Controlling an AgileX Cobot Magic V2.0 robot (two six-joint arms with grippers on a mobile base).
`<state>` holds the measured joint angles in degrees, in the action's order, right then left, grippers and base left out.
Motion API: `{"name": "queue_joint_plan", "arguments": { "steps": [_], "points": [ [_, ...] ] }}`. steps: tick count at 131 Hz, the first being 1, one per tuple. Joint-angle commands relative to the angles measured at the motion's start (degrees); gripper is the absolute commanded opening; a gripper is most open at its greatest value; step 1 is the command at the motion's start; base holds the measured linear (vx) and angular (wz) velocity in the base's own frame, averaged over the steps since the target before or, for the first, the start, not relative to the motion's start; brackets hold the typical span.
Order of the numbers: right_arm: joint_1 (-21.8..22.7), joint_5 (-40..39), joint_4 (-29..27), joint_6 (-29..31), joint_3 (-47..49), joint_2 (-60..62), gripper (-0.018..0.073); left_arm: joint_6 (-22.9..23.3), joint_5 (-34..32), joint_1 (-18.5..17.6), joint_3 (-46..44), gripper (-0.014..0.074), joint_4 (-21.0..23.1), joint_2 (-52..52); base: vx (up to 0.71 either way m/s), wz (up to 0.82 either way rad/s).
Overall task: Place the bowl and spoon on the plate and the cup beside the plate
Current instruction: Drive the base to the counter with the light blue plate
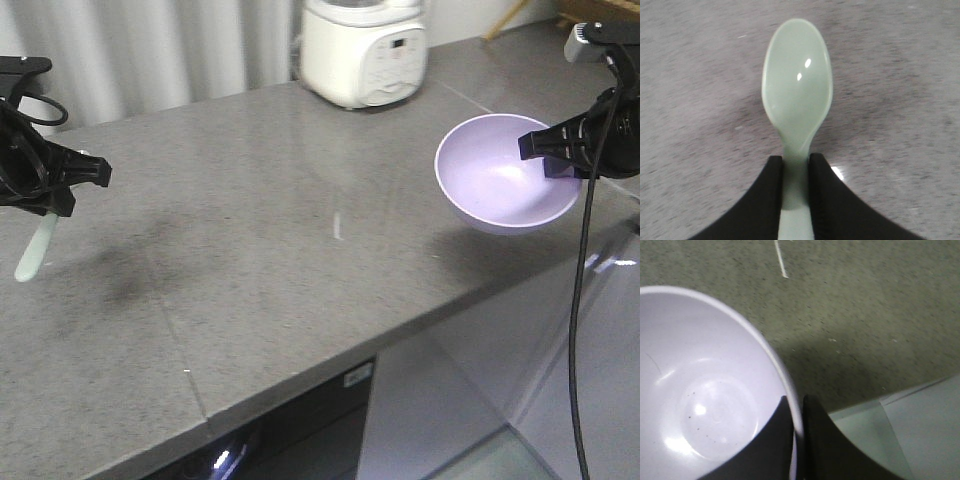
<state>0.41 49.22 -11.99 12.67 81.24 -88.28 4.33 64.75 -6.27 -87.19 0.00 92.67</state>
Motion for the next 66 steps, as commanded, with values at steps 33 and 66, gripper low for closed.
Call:
{"name": "queue_joint_plan", "arguments": {
  "steps": [33,66],
  "points": [
    [0.11,-3.11,-0.69,0.08,1.61,2.41,-0.0004,0.45,-1.69,-0.42,-1.48,-0.0007,0.0,-2.5,-0.07,-0.48],
    [0.11,-3.11,-0.69,0.08,1.61,2.41,-0.0004,0.45,-1.69,-0.42,-1.48,-0.0007,0.0,-2.5,-0.06,-0.46]
  ]
}}
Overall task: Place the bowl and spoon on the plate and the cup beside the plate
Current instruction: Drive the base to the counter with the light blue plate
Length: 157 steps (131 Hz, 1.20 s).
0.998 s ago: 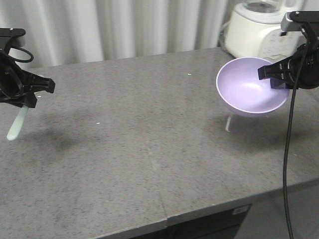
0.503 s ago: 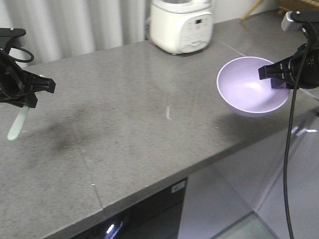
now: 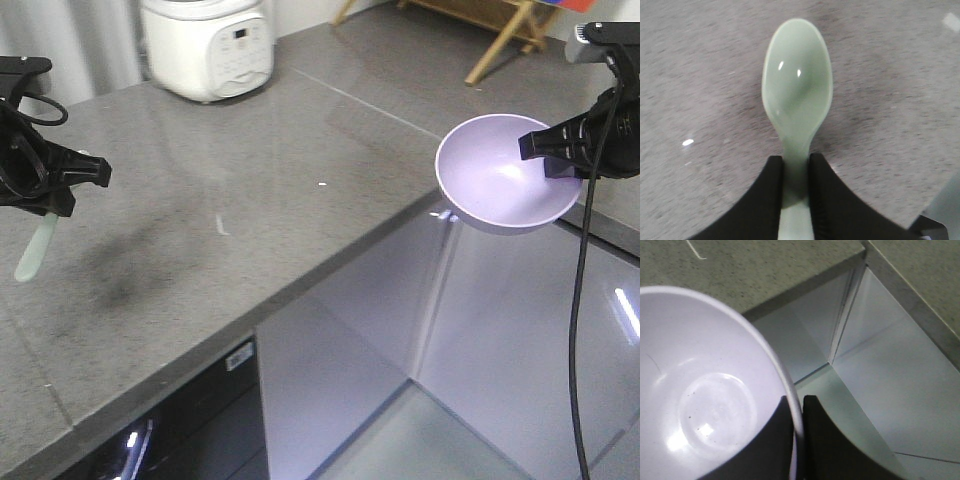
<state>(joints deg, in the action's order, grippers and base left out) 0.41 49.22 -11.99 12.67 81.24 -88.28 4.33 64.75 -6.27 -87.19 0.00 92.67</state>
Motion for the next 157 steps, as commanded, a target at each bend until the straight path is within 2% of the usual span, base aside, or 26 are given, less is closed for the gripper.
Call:
{"name": "queue_joint_plan", "arguments": {
  "steps": [1,157],
  "points": [
    [0.11,-3.11,-0.69,0.08,1.61,2.41,-0.0004,0.45,-1.69,-0.42,-1.48,-0.0007,0.0,-2.5,-0.06,-0.47],
    [0.11,-3.04,-0.69,0.08,1.61,2.41,-0.0004,0.45,-1.69,-0.42,-1.48,-0.0007,0.0,-2.5,-0.03,-0.46]
  ]
}}
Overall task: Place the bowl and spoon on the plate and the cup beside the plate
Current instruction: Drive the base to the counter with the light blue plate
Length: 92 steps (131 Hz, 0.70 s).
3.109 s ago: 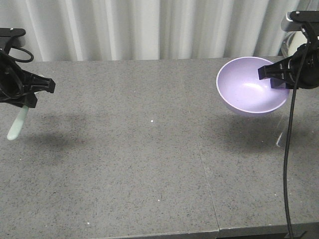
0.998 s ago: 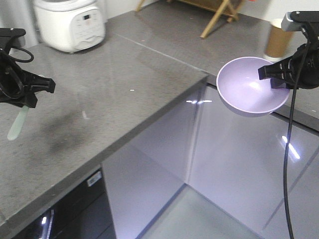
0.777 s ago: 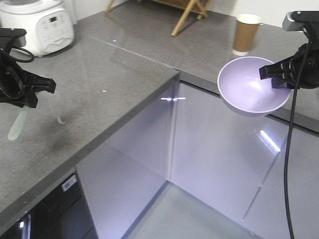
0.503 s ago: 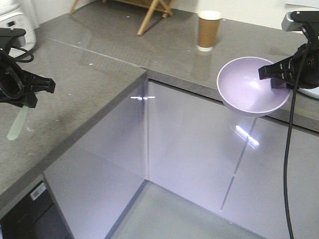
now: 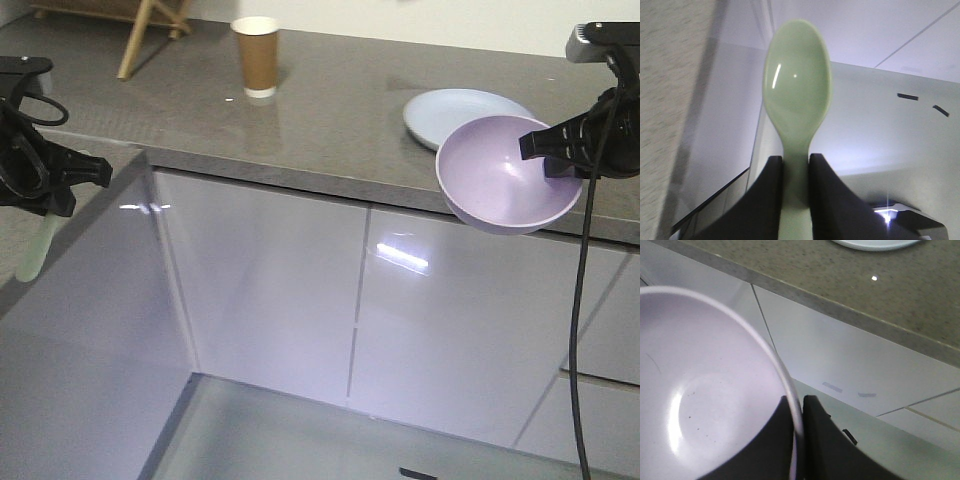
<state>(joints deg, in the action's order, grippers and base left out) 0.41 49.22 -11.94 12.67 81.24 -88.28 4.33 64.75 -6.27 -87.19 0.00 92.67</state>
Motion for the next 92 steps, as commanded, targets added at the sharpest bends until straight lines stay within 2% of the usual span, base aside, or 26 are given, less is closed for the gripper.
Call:
{"name": "queue_joint_plan", "arguments": {
  "steps": [1,42,92],
  "points": [
    [0.11,-3.04,-0.74,0.08,1.61,2.41,-0.0004,0.45,-1.69,-0.42,-1.48,-0.0007,0.0,-2.5,-0.03,-0.45],
    [0.11,-3.04,-0.74,0.08,1.61,2.41,-0.0004,0.45,-1.69,-0.42,-1.48,-0.0007,0.0,-2.5,-0.01,-0.34],
    [0.11,-3.04,-0.74,0.08,1.61,2.41,-0.0004,0.45,-1.69,-0.42,-1.48,-0.0007,0.0,-2.5,0.01,-0.1]
  ]
}}
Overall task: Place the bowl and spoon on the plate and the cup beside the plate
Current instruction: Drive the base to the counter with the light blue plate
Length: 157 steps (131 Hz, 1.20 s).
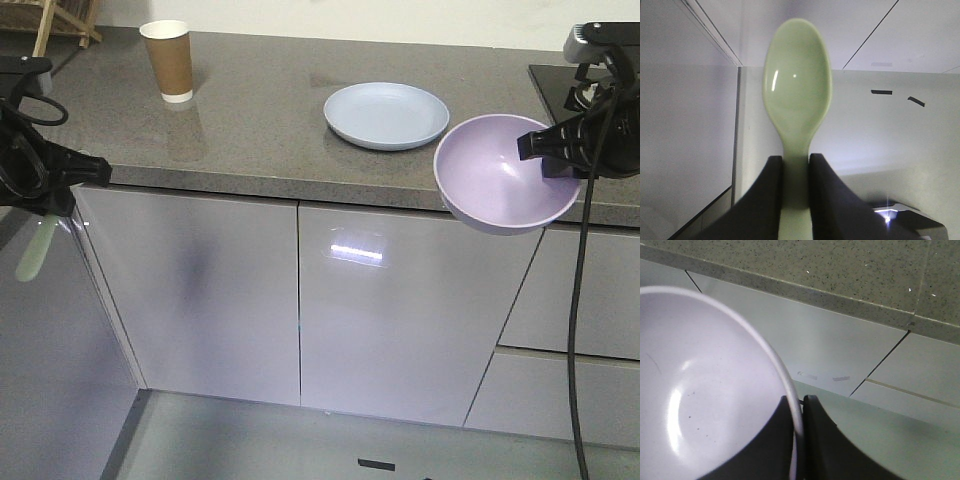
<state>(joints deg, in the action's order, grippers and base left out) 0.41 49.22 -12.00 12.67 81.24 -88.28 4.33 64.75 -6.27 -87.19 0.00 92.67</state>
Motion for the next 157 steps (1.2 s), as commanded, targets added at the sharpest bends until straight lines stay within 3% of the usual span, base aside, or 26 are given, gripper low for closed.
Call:
{"name": "queue_joint_plan", "arguments": {
  "steps": [1,157],
  "points": [
    [0.11,-3.04,-0.68,0.08,1.61,2.41,-0.0004,0.45,-1.69,-0.42,-1.48,-0.0007,0.0,-2.5,0.01,-0.04],
    [0.11,-3.05,-0.68,0.14,1.61,2.41,-0.0004,0.45,-1.69,-0.42,-1.48,-0.0007,0.0,-2.5,0.09,-0.08]
  ]
}}
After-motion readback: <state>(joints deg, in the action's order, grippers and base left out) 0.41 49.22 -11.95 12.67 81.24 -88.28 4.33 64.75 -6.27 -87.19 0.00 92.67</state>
